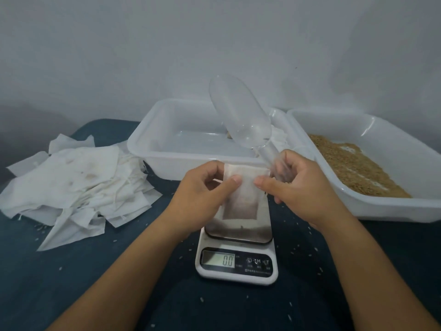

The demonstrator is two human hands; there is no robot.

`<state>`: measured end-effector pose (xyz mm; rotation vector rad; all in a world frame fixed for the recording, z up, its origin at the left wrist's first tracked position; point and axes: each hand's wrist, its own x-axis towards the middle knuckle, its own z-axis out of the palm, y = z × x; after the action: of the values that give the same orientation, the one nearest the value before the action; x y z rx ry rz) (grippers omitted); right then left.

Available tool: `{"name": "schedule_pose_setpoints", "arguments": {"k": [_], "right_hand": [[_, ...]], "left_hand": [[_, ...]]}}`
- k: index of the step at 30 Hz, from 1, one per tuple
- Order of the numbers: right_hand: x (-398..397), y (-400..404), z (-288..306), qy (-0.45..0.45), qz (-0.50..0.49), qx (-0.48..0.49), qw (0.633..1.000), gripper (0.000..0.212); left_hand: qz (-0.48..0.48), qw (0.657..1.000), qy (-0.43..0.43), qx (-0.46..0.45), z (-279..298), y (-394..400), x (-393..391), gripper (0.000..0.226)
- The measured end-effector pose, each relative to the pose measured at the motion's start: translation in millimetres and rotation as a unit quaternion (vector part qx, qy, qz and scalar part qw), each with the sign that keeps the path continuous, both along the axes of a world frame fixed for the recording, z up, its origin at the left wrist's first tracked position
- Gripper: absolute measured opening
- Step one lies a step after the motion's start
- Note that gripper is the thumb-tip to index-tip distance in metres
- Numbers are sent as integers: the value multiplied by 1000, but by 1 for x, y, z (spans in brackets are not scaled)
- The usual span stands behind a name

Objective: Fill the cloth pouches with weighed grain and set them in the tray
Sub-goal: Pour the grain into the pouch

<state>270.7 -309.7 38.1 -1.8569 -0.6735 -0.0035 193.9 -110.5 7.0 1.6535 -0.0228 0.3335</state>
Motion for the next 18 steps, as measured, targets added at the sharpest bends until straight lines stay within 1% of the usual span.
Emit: {"name": "schedule_pose_setpoints", "arguments": {"k": [2, 4, 7, 9, 12, 15, 18], "right_hand": [[1, -5, 1, 2, 14, -21, 1000, 45], [3, -8, 0, 10, 26, -49, 998, 47], [6, -6, -8, -39, 14, -126, 991, 44], [5, -2, -11, -75, 4, -160, 984, 42], [3, -1, -13, -95, -22, -142, 985, 44], [3, -3, -12, -77, -50, -111, 990, 37], [5, -4, -11, -70, -83, -97, 989, 34]], "left_hand": [[-16, 1000, 27, 1, 0, 2, -1, 25], [-23, 998, 46, 24, -1, 4, 0, 22], [14, 992, 47, 117, -6, 4, 2, 11], [39, 985, 39, 166, -9, 5, 3, 4], [57, 979, 40, 194, -12, 8, 5, 4], [79, 973, 45, 212, -14, 13, 6, 8], [96, 971, 63, 210, -18, 19, 9, 15]]}}
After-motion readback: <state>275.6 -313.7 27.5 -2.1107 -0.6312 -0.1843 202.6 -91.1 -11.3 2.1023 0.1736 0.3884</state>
